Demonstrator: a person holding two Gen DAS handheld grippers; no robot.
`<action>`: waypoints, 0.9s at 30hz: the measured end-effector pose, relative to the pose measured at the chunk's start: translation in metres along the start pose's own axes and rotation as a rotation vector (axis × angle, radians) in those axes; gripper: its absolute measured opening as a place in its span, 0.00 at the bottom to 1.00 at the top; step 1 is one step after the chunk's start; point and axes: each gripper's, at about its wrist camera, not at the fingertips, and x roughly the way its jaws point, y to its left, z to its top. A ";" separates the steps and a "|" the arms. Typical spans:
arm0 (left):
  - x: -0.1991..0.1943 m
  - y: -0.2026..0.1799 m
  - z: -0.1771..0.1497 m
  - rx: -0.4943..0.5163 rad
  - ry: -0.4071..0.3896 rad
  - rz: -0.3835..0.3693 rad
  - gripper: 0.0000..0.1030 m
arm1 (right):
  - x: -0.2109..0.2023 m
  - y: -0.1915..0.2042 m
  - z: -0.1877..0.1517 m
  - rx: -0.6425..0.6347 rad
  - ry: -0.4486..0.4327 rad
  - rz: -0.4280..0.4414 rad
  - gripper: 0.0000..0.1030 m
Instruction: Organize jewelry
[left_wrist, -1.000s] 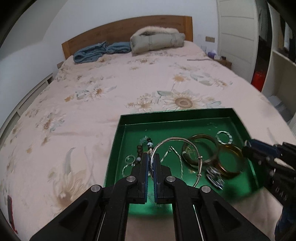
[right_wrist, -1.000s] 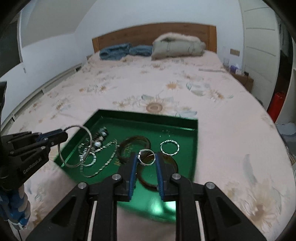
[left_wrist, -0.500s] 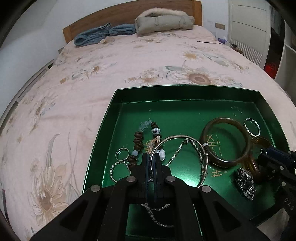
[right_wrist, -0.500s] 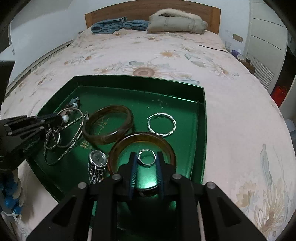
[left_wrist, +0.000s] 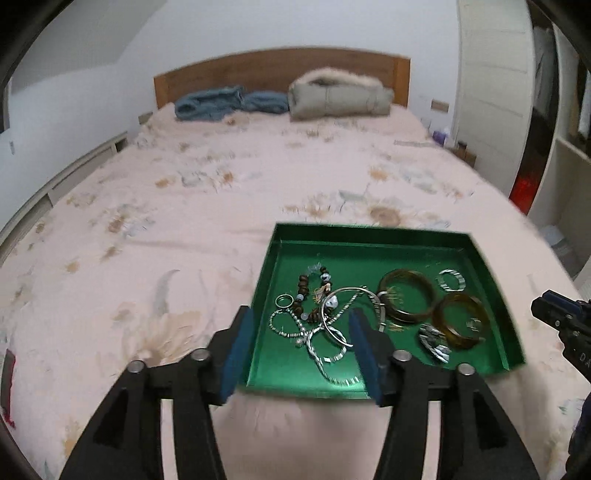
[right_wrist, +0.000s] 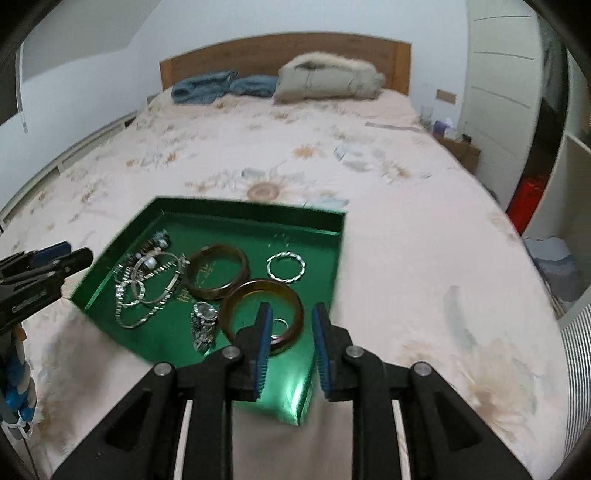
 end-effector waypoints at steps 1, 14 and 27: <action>-0.017 0.000 -0.003 -0.002 -0.018 -0.010 0.58 | -0.011 0.000 -0.002 0.004 -0.013 0.000 0.21; -0.172 -0.011 -0.052 -0.008 -0.169 -0.017 0.76 | -0.167 0.028 -0.055 0.038 -0.147 0.073 0.27; -0.265 -0.020 -0.137 0.024 -0.226 0.034 0.90 | -0.256 0.069 -0.134 -0.029 -0.190 0.082 0.32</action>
